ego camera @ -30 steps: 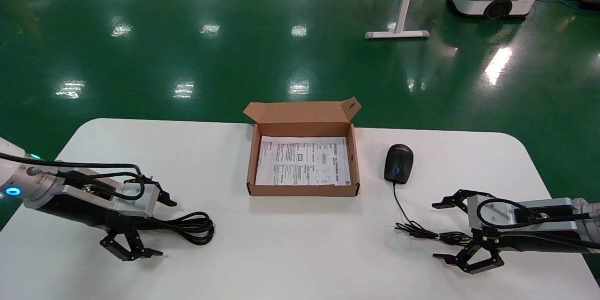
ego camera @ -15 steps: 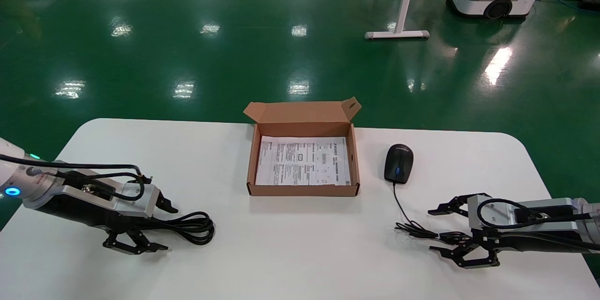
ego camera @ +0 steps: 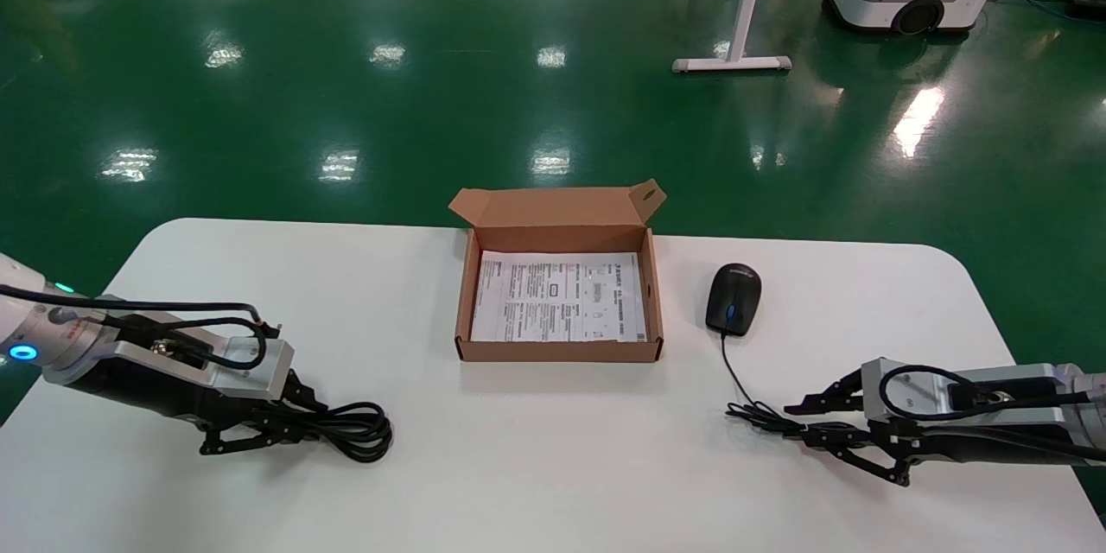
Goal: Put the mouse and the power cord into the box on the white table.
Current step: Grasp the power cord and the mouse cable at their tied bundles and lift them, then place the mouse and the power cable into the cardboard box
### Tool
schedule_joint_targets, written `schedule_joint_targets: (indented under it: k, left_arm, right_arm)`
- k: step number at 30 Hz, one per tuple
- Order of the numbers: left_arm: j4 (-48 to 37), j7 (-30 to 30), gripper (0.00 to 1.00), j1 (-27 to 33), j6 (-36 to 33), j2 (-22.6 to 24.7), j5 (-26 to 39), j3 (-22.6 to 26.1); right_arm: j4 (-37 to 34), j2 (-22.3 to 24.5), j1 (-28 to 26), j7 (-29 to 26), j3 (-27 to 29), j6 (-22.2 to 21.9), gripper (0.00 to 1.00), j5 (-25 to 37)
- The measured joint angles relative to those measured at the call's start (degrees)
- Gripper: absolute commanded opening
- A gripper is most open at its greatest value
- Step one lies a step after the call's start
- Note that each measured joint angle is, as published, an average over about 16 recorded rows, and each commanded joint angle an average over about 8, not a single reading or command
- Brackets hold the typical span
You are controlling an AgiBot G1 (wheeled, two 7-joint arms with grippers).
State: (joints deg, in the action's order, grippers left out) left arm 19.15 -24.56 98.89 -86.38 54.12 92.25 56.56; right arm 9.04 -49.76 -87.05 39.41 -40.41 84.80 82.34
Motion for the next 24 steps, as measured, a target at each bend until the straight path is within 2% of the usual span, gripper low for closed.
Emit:
schedule_joint_targets:
  k: [7,15,24]
  left_arm:
    - [0.8,1.1,0.0,1.3,-0.3,-1.2,-2.0,-1.5]
    - [5.6,5.5,0.0,6.8,0.7,-4.6,-6.3,-5.4]
    - [12.1,11.0,0.0,15.0,6.3,-5.2,-10.9,-10.5]
  right_arm:
    - [0.9,0.9,-2.0,-1.3,1.0,1.4,0.0,-1.4]
    - [4.4,1.8,-9.3,-5.9,3.3,3.1,0.0,-4.6]
    - [8.3,-3.0,-16.7,-11.2,5.3,1.0,0.0,-7.4]
